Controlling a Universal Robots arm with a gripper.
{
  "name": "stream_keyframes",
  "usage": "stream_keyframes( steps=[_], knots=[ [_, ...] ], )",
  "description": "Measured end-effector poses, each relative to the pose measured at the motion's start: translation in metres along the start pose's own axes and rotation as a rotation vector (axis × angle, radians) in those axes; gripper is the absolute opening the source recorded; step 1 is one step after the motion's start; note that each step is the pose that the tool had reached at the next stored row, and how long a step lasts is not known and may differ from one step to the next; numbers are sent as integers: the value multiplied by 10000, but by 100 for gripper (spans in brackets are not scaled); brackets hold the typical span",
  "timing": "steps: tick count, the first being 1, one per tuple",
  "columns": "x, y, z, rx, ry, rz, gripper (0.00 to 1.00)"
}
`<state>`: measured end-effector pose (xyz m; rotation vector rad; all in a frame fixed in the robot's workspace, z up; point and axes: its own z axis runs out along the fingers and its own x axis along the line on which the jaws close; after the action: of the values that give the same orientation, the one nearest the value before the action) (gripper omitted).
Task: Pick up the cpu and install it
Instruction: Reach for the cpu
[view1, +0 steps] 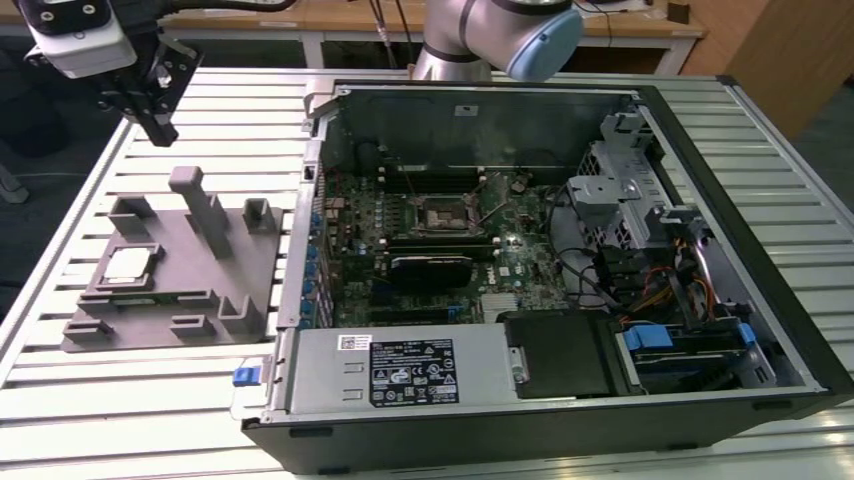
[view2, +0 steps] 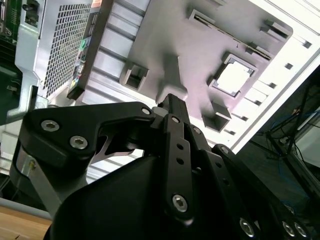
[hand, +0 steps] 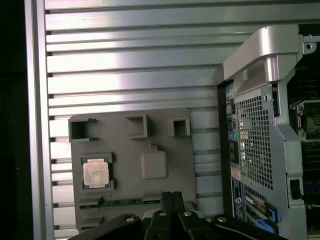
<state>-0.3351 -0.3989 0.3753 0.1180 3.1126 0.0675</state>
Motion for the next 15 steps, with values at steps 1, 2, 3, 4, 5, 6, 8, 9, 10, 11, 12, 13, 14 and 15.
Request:
stream_keyframes(
  steps=[1,2,3,4,5,6,8,9,10,11,12,13,14,15],
  knots=[
    [16,-1,1,0,0,0,11],
    [30,-2,2,-1,-1,1,11],
    [44,-3,3,-1,-1,0,11],
    [56,-4,4,-1,-1,0,11],
    [68,-5,5,-1,-1,0,11],
    [80,-6,6,-1,-1,0,11],
    [103,-8,7,-1,-1,0,11],
    [114,-9,8,-1,0,1,11],
    [124,-10,8,-1,-1,0,11],
    [134,-11,9,-1,-1,0,11],
    [145,-11,10,-1,-1,1,11],
    [155,-12,11,-1,-1,0,11],
    [165,-13,11,-1,-1,0,11],
    [175,-14,12,0,0,0,11]
  ],
)
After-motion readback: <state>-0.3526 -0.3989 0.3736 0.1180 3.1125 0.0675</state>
